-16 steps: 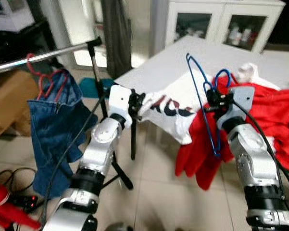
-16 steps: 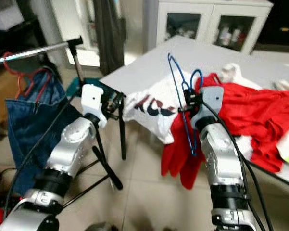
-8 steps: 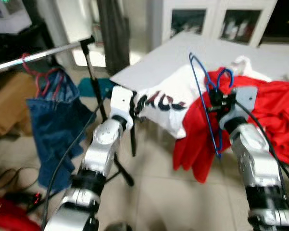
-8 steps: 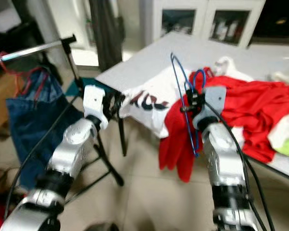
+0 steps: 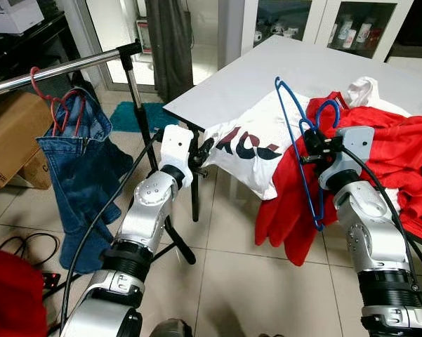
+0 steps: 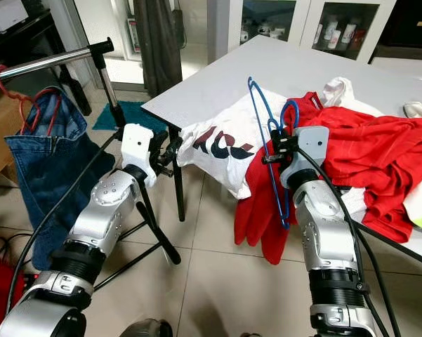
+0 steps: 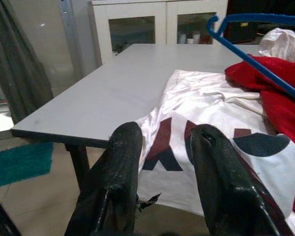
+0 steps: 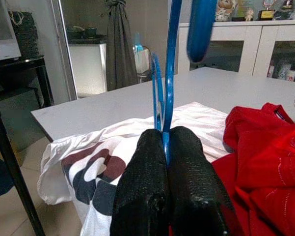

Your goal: Hang hanger

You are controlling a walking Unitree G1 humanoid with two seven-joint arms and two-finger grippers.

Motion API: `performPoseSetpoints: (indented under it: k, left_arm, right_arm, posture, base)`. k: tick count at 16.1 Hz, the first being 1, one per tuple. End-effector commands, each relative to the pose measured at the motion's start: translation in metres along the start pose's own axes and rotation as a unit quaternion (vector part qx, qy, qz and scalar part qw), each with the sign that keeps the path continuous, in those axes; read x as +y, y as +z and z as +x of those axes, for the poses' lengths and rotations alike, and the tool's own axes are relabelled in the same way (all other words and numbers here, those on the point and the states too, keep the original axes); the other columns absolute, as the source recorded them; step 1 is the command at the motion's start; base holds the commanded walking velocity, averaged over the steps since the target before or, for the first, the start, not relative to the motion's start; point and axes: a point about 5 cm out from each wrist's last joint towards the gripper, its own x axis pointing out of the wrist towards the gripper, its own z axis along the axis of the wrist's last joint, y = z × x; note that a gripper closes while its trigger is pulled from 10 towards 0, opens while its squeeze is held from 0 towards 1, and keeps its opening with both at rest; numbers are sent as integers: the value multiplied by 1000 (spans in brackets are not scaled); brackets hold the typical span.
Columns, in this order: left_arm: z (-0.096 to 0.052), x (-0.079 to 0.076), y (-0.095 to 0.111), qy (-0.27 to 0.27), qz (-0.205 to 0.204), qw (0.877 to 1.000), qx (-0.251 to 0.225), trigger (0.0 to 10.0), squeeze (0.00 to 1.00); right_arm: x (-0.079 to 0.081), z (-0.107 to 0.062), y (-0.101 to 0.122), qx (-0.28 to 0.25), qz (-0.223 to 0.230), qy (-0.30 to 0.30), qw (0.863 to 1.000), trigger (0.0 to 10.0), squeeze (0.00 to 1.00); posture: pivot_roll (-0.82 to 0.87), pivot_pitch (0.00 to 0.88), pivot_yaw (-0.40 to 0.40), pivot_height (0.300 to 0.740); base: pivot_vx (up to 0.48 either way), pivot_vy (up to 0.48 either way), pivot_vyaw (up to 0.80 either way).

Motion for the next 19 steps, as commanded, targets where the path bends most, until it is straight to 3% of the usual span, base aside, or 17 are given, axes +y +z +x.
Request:
performPoseSetpoints:
  k: [1, 4, 5, 6, 7, 8, 9, 10, 11, 13, 19]
  left_arm:
    - [1, 0, 0, -17, 9, 1000, 4, 10000, 0]
    - [7, 6, 4, -69, 94, 993, 12, 10000, 0]
    - [8, 8, 8, -82, 95, 992, 5, 10000, 55]
    - [9, 10, 8, -81, 92, 992, 3, 10000, 706]
    - [10, 14, 8, -71, 88, 994, 3, 10000, 804]
    - [11, 14, 4, -59, 79, 995, 7, 10000, 545]
    - [10, 12, 1, -56, 74, 996, 11, 10000, 67]
    - [9, 8, -4, -57, 63, 996, 14, 10000, 0]
    - [8, 2, -9, -57, 41, 997, 15, 10000, 0]
    - [8, -10, -13, -60, 3, 998, 6, 10000, 0]
    - [4, -35, -22, -78, -17, 997, -1, 10000, 0]
  right_arm:
    - [1, 2, 6, -10, -1, 1, 1000, 10000, 0]
    - [1, 2, 7, -10, -2, 2, 1000, 10000, 0]
    - [1, 1, 9, -12, -3, 2, 1000, 10000, 0]
    - [0, 1, 9, -13, -4, 1, 1000, 10000, 0]
    - [-1, -1, 11, -14, -9, 0, 1000, 10000, 0]
    - [0, -4, 12, -11, -36, 10, 999, 10000, 0]
    - [1, -5, 12, -7, -54, 24, 998, 10000, 0]
    - [5, -6, 15, -4, -98, 49, 994, 10000, 0]
    - [7, -5, 23, -14, -115, 64, 991, 10000, 0]
    - [3, 0, 34, -29, -122, 56, 990, 10000, 0]
    - [3, 5, 38, -34, -127, 41, 990, 10000, 0]
  posture:
    - [83, 0, 45, 740]
    - [77, 0, 43, 740]
    - [71, 0, 43, 740]
    - [67, 0, 42, 740]
    - [59, 0, 42, 740]
    - [50, 0, 35, 740]
    - [48, 1, 30, 740]
    - [47, 2, 27, 740]
    - [49, 3, 20, 740]
    - [56, 2, 8, 740]
    - [71, 0, 0, 740]
  base:
    - [0, 0, 0]
    - [0, 0, 0]
    - [0, 0, 0]
    - [0, 0, 0]
    - [0, 0, 0]
    - [0, 0, 0]
    - [0, 0, 0]
    - [0, 0, 0]
    - [0, 0, 0]
    - [0, 0, 0]
    - [0, 0, 0]
